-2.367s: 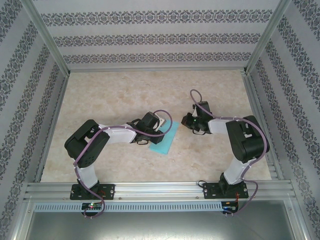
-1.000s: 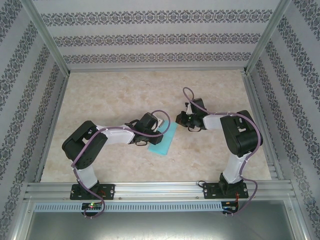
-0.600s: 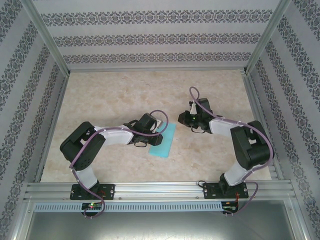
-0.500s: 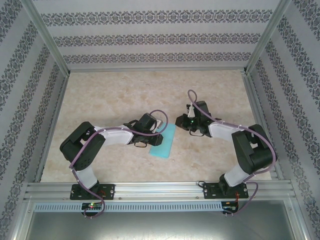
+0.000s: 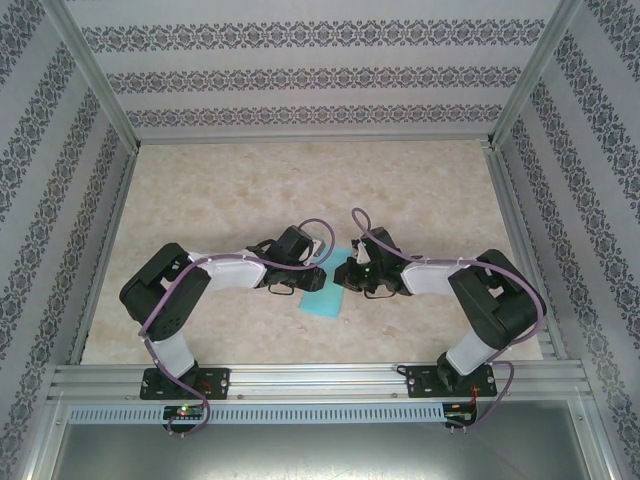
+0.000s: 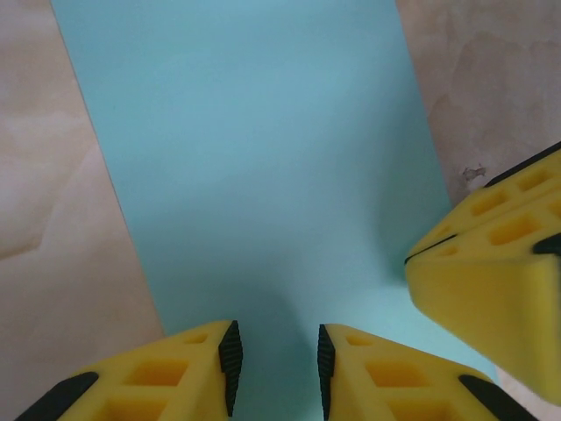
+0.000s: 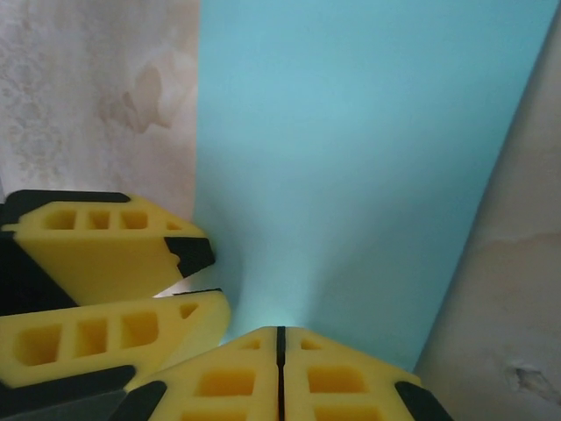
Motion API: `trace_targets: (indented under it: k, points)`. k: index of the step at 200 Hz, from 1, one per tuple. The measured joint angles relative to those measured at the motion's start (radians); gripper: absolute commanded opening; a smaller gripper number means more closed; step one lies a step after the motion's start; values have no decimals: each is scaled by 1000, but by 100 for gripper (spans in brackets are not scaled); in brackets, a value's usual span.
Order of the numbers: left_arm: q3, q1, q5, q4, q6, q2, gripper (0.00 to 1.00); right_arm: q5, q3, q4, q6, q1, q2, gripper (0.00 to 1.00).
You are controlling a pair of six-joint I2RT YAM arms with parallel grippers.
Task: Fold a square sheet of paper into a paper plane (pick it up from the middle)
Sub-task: First fold the paper in half at the center of the table.
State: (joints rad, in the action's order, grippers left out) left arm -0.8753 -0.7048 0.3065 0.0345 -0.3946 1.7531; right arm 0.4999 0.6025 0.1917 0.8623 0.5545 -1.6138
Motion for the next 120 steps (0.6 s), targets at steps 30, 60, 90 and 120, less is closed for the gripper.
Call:
trace_targets:
  k: [30, 60, 90, 120]
  points:
    - [0, 0, 0, 0, 0, 0, 34, 0, -8, -5, -4, 7, -2, 7]
    - [0, 0, 0, 0, 0, 0, 34, -2, -13, -27, -20, 21, 0, 6]
    - [-1, 0, 0, 0, 1, 3, 33, -10, -42, -43, -30, 39, 33, 6]
    - [-2, 0, 0, 0, 1, 4, 33, -31, -57, -74, -31, 58, 65, 6]
